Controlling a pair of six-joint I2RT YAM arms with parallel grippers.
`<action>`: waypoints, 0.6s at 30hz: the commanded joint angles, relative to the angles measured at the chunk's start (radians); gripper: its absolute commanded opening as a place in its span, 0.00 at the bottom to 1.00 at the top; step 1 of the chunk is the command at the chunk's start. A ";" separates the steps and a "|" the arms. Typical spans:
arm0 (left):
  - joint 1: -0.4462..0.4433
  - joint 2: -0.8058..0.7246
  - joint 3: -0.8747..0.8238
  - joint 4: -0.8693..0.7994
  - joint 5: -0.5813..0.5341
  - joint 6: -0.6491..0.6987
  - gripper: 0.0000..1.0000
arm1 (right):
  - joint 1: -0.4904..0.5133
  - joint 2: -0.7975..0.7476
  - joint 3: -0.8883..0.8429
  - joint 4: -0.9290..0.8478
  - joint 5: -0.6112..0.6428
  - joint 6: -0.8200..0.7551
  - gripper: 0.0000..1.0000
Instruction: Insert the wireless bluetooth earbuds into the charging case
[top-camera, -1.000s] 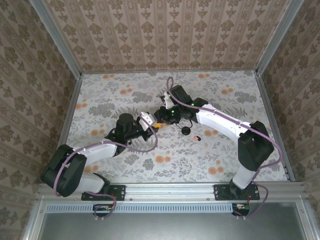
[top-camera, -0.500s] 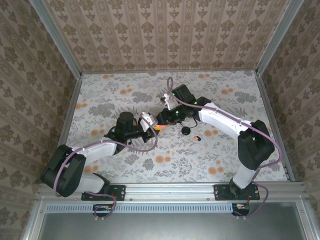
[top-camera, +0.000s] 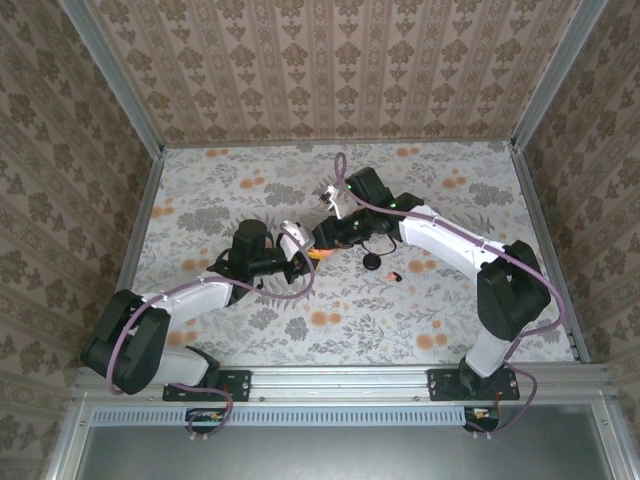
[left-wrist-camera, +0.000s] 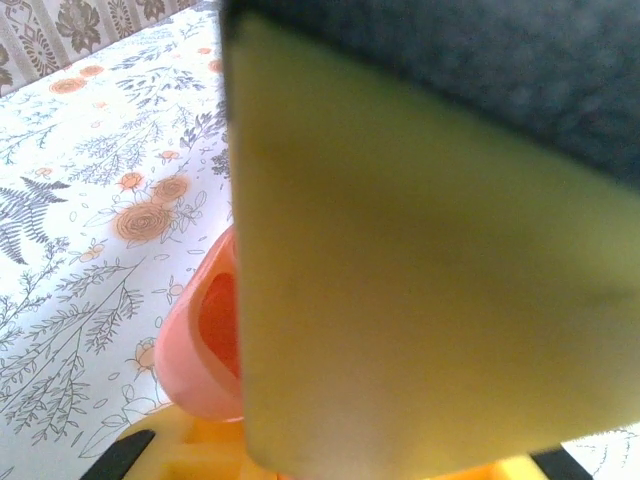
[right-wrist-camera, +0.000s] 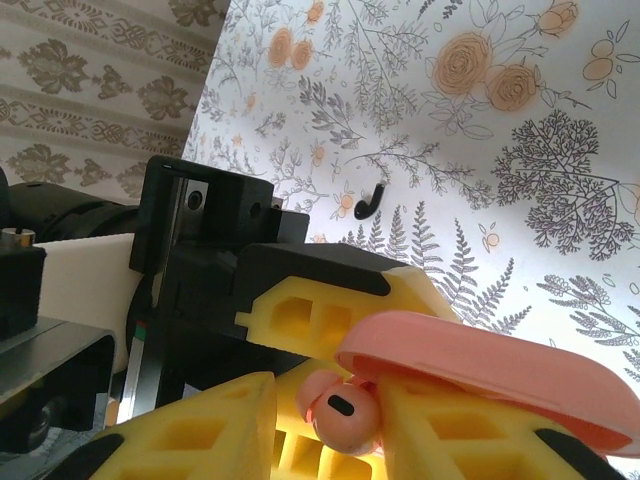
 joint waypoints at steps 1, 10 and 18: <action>-0.010 -0.037 0.029 0.055 0.034 0.012 0.15 | -0.001 -0.032 -0.007 0.048 0.031 0.037 0.35; -0.013 -0.050 0.018 0.057 0.017 0.021 0.15 | -0.002 -0.098 -0.021 0.056 0.102 0.083 0.36; -0.015 -0.050 0.019 0.056 -0.021 0.020 0.15 | -0.002 -0.170 -0.047 -0.008 0.225 0.208 0.37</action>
